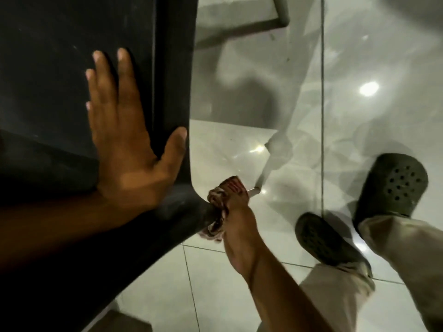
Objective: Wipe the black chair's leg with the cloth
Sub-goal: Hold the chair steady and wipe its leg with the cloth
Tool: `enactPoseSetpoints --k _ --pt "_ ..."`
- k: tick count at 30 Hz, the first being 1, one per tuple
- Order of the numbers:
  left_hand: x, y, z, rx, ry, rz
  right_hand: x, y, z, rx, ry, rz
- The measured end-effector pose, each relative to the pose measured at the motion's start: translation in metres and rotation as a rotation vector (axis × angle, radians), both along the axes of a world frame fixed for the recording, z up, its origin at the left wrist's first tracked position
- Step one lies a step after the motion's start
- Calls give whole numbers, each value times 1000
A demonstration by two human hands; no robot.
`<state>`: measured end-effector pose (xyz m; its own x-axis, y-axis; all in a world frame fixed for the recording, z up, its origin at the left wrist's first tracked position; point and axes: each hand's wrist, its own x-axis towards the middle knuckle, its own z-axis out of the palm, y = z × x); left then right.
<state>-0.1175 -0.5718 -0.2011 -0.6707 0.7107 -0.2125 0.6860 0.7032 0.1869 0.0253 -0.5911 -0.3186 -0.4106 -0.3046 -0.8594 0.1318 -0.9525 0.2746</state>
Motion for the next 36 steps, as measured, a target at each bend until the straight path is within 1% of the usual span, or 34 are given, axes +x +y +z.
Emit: enactPoseSetpoints --k 1,2,4,6,7,9,11,15,17,20,22,24,26,28,29,31,33,36 --pt "1 -1 1 1 -3 4 0 -5 3 41 28 -15" --pt "1 -1 2 0 -3 3 1 -8 4 81 13 -89" --pt "0 0 2 -11 7 -1 1 -11 -7 102 -76 -238" --pt "1 0 1 -8 -3 5 2 -17 -36 155 -196 -307" --pt "1 0 0 -4 -4 11 2 -19 -56 171 -233 -281" --pt "-1 0 0 8 -4 5 7 -21 -100 197 -271 -145" --pt "-2 0 -1 -1 2 -9 15 -24 -141 179 -253 4" --pt "-4 -2 0 -3 8 -14 16 -30 -194 153 -254 176" --pt "-5 -4 -1 -7 8 -19 13 -30 -204 168 -244 258" --pt "-4 -3 -2 -10 7 -21 14 -22 -186 145 -272 322" --pt "-3 -2 0 -2 -1 -12 9 -11 -161 181 -251 345" --pt "-2 -1 1 11 1 -11 1 -3 -127 253 -161 431" --pt "-1 0 0 5 15 0 -4 4 -83 237 -104 442" --pt "-1 0 1 -8 33 4 -6 12 -34 305 -5 458" --pt "-1 0 2 -18 38 5 -6 16 -10 346 57 451" --pt "-1 -1 2 -40 40 7 -4 20 21 349 96 362" --pt "-1 -2 3 -56 42 7 -5 18 30 367 107 335" --pt "-1 -3 2 -58 44 0 -10 13 5 402 42 388"
